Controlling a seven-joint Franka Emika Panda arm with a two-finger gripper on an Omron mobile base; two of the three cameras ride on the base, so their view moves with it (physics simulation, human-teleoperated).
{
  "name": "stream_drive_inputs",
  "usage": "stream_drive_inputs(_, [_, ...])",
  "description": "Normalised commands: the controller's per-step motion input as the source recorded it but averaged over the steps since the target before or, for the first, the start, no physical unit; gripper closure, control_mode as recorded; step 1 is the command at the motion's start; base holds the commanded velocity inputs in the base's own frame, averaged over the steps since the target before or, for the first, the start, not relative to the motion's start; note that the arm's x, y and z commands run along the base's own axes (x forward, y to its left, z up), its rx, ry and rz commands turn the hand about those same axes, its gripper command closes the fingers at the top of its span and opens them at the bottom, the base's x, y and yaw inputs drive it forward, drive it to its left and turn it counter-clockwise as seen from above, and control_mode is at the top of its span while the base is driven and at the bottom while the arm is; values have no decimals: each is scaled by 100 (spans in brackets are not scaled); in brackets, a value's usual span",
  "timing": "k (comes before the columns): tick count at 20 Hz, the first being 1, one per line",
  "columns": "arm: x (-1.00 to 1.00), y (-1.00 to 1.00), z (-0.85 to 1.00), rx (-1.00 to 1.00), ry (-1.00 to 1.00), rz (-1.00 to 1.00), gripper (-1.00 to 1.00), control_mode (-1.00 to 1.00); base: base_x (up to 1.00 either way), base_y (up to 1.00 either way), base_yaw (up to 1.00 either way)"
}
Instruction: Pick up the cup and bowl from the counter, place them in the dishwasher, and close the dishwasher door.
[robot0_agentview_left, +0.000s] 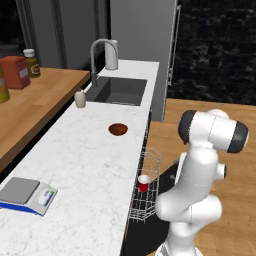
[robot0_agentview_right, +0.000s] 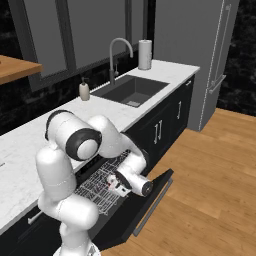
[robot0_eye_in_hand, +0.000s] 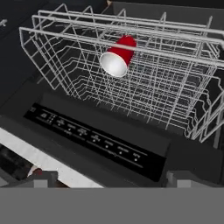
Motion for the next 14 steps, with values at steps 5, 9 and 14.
stream_drive_inputs(5, [-5, 1, 100, 0, -2, 1, -100, -100, 0, 0, 0])
stream_drive_inputs(9, [0, 24, 100, 0, 0, 5, -100, -100, 0, 0, 0])
stream_drive_inputs(14, [5, 61, 69, -10, 0, 6, -100, -100, 0, 0, 0])
